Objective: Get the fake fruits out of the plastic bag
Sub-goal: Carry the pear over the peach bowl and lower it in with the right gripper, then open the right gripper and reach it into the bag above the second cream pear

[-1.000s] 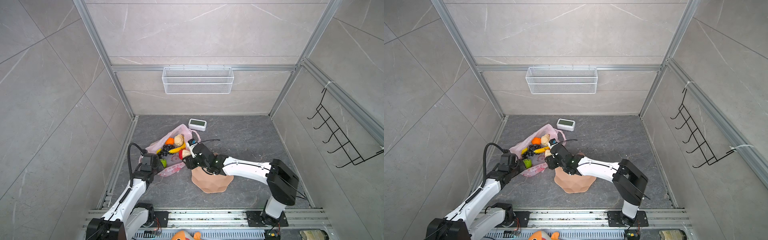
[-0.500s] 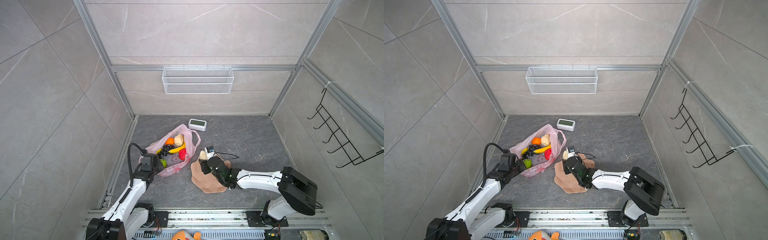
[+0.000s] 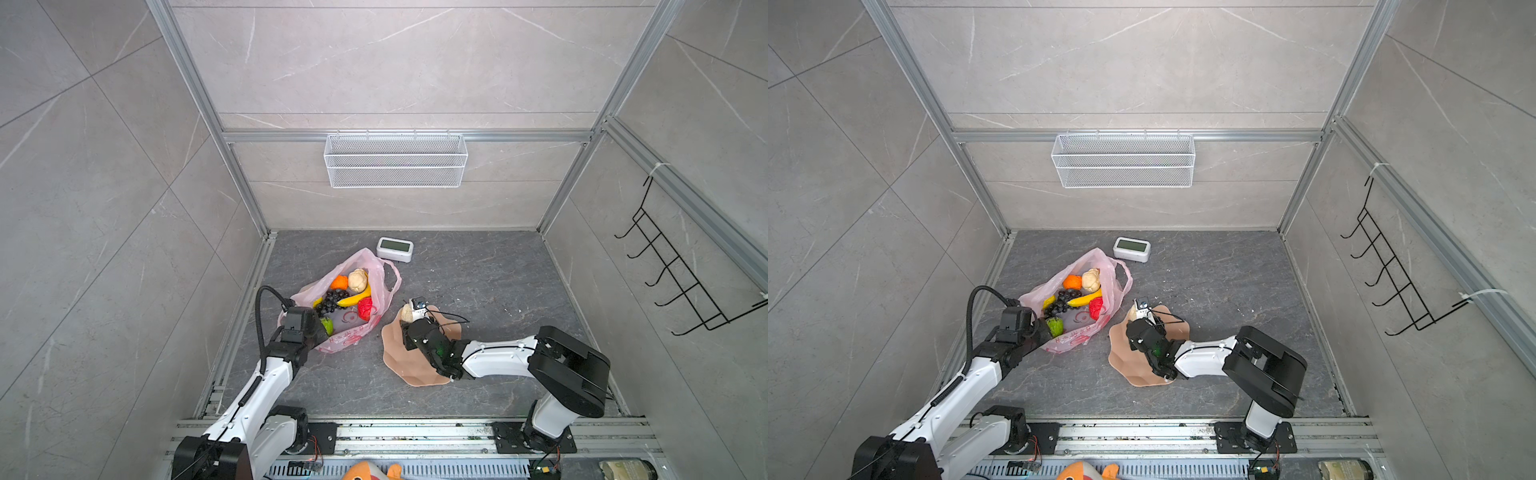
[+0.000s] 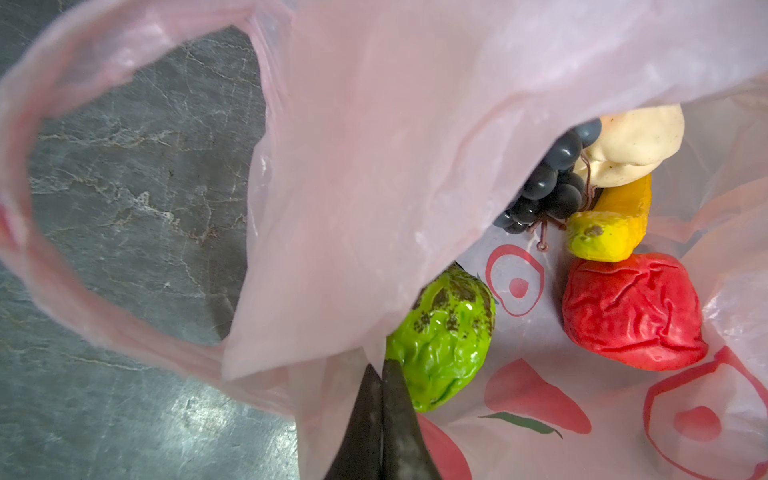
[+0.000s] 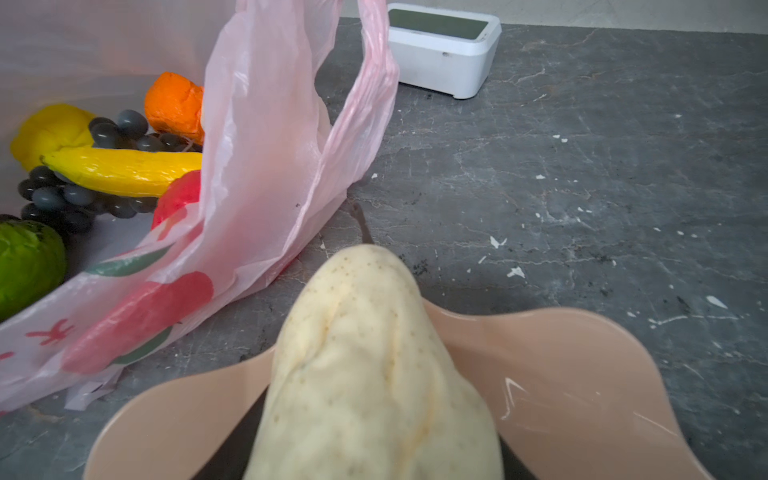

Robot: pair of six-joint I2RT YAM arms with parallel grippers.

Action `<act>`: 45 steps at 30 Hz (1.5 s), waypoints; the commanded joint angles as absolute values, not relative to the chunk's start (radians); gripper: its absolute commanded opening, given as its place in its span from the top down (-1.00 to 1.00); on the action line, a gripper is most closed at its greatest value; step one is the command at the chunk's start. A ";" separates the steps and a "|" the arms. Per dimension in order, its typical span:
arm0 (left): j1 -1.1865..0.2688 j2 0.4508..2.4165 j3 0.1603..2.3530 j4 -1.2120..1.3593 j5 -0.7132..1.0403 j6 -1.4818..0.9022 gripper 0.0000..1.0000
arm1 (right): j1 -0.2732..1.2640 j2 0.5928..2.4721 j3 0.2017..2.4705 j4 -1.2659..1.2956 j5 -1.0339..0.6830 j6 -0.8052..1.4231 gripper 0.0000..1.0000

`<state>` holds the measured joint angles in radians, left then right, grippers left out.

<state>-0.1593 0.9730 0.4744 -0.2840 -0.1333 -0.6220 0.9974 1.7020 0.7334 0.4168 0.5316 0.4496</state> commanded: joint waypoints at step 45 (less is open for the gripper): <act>-0.164 0.975 0.481 -0.267 -0.149 -0.624 1.00 | 0.989 1.577 0.899 0.034 0.484 0.525 -0.32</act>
<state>-0.1593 0.9730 0.4744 -0.2840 -0.1474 -0.6220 0.9962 1.6241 0.8490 0.1093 0.5041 0.5240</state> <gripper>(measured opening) 0.048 0.659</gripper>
